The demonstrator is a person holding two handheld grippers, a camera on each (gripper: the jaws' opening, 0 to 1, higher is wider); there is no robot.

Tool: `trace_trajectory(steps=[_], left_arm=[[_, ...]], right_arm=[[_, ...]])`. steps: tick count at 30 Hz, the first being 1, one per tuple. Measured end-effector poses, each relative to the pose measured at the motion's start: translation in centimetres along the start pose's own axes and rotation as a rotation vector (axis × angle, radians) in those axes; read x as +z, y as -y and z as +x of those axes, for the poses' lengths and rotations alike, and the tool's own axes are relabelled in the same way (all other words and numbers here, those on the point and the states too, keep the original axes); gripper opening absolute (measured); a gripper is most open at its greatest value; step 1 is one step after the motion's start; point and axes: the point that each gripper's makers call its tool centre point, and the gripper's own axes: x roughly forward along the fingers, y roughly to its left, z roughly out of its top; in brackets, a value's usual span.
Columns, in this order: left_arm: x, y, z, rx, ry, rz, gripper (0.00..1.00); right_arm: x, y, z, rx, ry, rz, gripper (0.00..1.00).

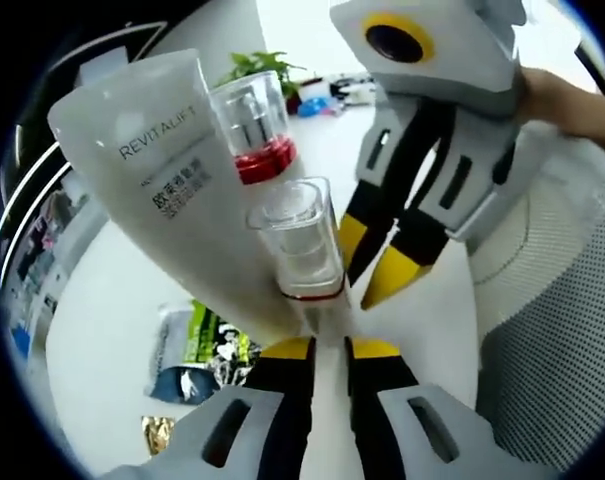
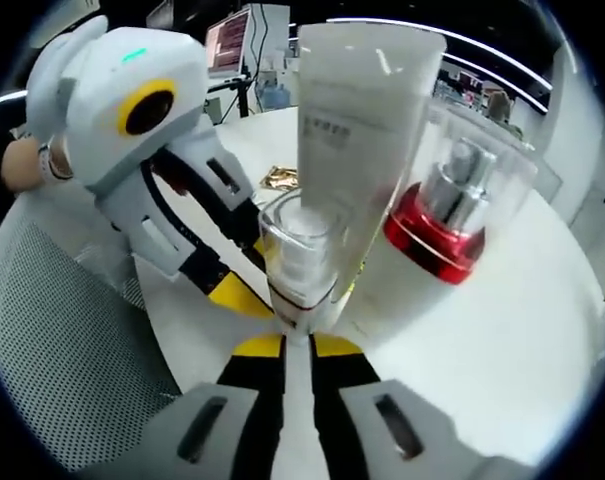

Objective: Arrange the skincare products in the storage area until every visible bottle or jar stands upright without overlapping.

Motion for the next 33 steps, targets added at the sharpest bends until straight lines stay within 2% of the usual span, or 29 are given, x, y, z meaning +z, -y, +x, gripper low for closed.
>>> trace_trajectory(steps=[12, 19, 28, 33], left_arm=[[0.1, -0.2, 0.0, 0.006, 0.003, 0.004, 0.08], [-0.4, -0.2, -0.5, 0.000, -0.009, -0.001, 0.09], [-0.3, -0.6, -2.0, 0.018, -0.010, -0.012, 0.09], [0.1, -0.6, -3.5, 0.034, 0.010, -0.047, 0.09]], right_arm=[[-0.2, -0.1, 0.1, 0.004, -0.009, 0.003, 0.07], [-0.4, -0.1, 0.0, -0.002, -0.014, -0.005, 0.08], [0.4, -0.1, -1.3, -0.028, 0.020, -0.006, 0.10], [0.8, 0.0, -2.2, -0.044, 0.046, 0.003, 0.13]])
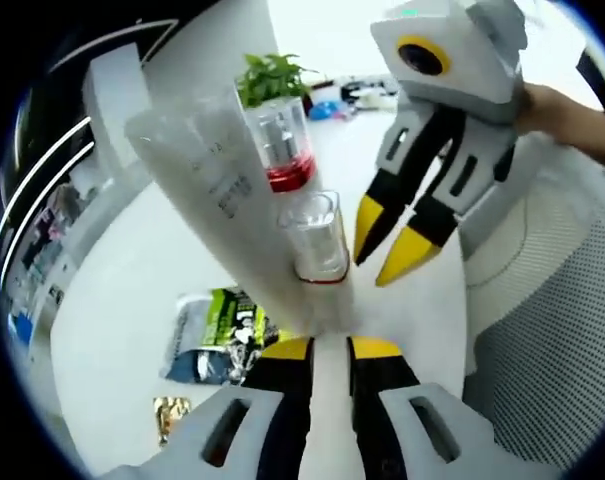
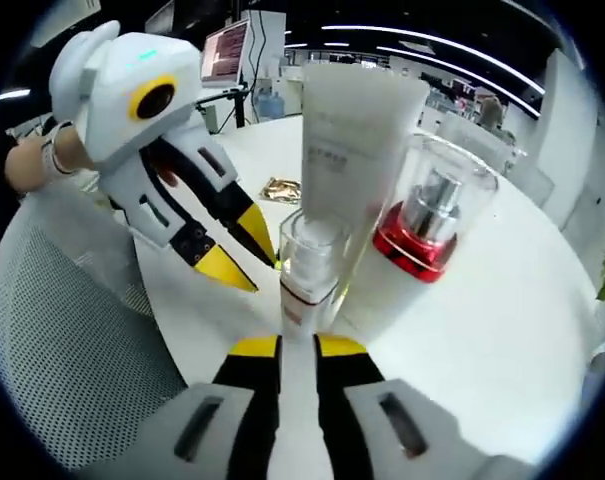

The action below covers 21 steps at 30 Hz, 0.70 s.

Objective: Arrange the skincare products in the storage area until every visible bottle or jar stands upright without overlapping.

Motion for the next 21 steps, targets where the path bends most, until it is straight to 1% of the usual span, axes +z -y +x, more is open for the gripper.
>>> trace_trajectory(steps=[3, 7, 12, 14, 16, 18, 21], left_arm=[[0.2, -0.1, -0.9, 0.016, 0.017, -0.020, 0.10], [0.2, -0.3, -2.5, 0.049, 0.038, -0.049, 0.14], [0.0, -0.9, -4.7, 0.111, 0.063, -0.093, 0.21], [-0.1, -1.2, -5.8, 0.142, 0.073, -0.114, 0.25], [-0.2, -1.3, -6.6, 0.161, 0.078, -0.128, 0.28], [-0.3, -1.5, -7.6, 0.193, 0.094, -0.150, 0.32], [-0.7, -1.7, -9.0, 0.224, 0.102, -0.181, 0.39]], right_arm=[[0.3, 0.2, -0.9, -0.021, 0.021, 0.011, 0.15], [0.5, 0.2, -2.1, -0.041, 0.050, 0.029, 0.19], [0.8, 0.6, -3.6, -0.084, 0.091, 0.057, 0.28], [0.7, 0.9, -4.3, -0.108, 0.105, 0.070, 0.32], [0.6, 1.0, -4.8, -0.120, 0.116, 0.081, 0.36], [0.5, 1.1, -5.2, -0.132, 0.129, 0.101, 0.41], [0.3, 1.1, -5.6, -0.138, 0.140, 0.124, 0.47]])
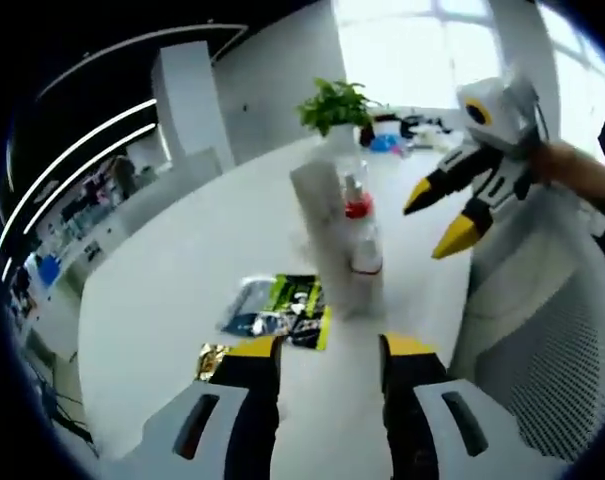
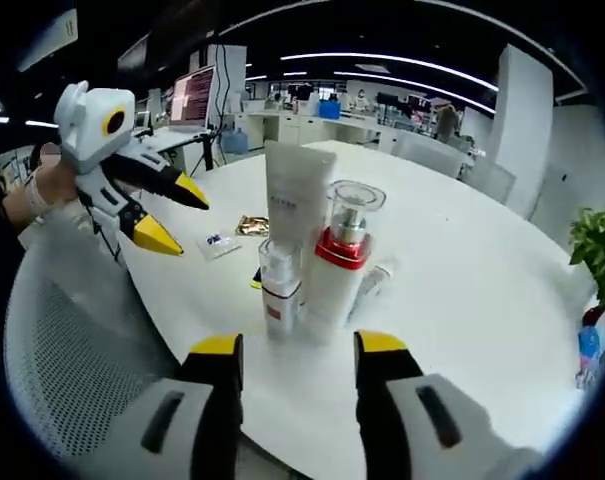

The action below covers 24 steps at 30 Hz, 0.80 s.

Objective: Arrange the skincare products in the storage area until every visible bottle or jar stands upright without overlapping.

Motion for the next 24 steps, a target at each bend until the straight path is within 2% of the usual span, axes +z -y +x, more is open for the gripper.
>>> trace_trajectory(steps=[5, 11, 20, 24], left_arm=[[-0.5, -0.4, -2.0, 0.042, 0.003, -0.021, 0.48], [-1.5, -0.3, -4.0, 0.077, 0.012, -0.100, 0.56], [-2.9, -0.1, -6.6, 0.147, 0.038, -0.148, 0.66], [-3.9, 0.9, -7.0, 0.141, 0.040, -0.155, 0.70]], right_arm=[[-0.2, 0.0, -1.0, -0.017, 0.021, 0.017, 0.59], [0.3, -0.1, -2.7, -0.052, 0.080, 0.065, 0.69], [0.3, 0.1, -4.5, -0.103, 0.142, 0.062, 0.76], [-0.3, 0.0, -5.3, -0.133, 0.131, 0.069, 0.81]])
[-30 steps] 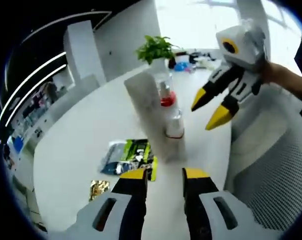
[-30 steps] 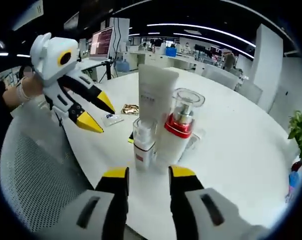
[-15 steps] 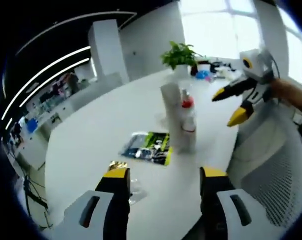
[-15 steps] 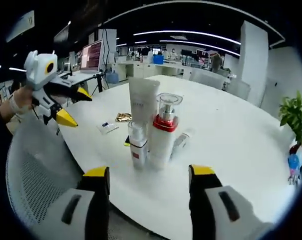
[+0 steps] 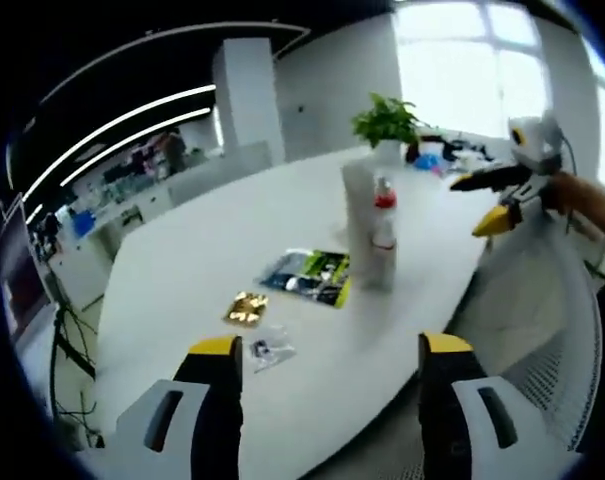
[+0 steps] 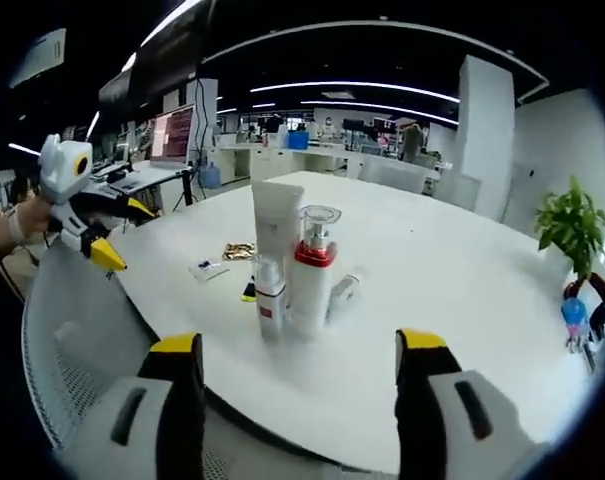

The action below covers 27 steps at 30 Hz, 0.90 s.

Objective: Arrange the skincare products in the storage area until every visible bottle or jar stands upright without overlapping.

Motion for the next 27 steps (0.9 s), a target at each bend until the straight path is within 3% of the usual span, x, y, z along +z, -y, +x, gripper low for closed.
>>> trace_trajectory(steps=[2, 4, 6, 10, 13, 16, 19, 22, 24, 27], left_arm=[[-0.6, 0.5, 0.1, -0.014, -0.010, -0.012, 0.71], [-1.0, 0.6, 0.2, -0.005, -0.017, 0.034, 0.76], [-1.1, 0.7, 0.1, 0.000, -0.018, 0.040, 0.78], [0.4, 1.3, 0.3, -0.011, 0.109, -0.031, 0.88], [-0.2, 0.6, 0.4, 0.020, 0.094, -0.041, 0.91], [0.0, -0.3, 0.2, 0.056, 0.152, -0.112, 0.97], [-0.2, -0.8, 0.2, 0.070, 0.149, -0.146, 0.97], [0.2, -0.6, 0.3, 0.080, 0.171, -0.108, 0.97], [-0.2, -0.7, 0.5, 0.104, 0.151, -0.045, 0.97], [-0.4, -0.9, 0.7, 0.126, 0.134, -0.041, 0.97]], right_arm=[[-0.4, 0.1, -0.2, -0.010, -0.004, 0.020, 0.83], [0.4, 0.5, -0.1, -0.031, 0.046, 0.040, 0.84], [0.2, 0.9, 0.2, -0.040, 0.040, 0.048, 0.84], [0.0, 0.7, 0.3, -0.052, 0.034, 0.015, 0.87], [0.0, 0.6, 0.3, -0.061, 0.032, -0.030, 0.89], [-0.1, 0.5, 0.5, -0.070, 0.017, -0.056, 0.90], [-0.4, 0.2, 0.7, -0.050, -0.001, -0.070, 0.91], [-0.5, 0.0, 1.0, -0.034, -0.005, -0.096, 0.93], [-0.7, 0.2, 1.2, -0.047, -0.018, -0.129, 0.94], [-0.9, 0.2, 1.2, -0.049, -0.031, -0.153, 0.95]])
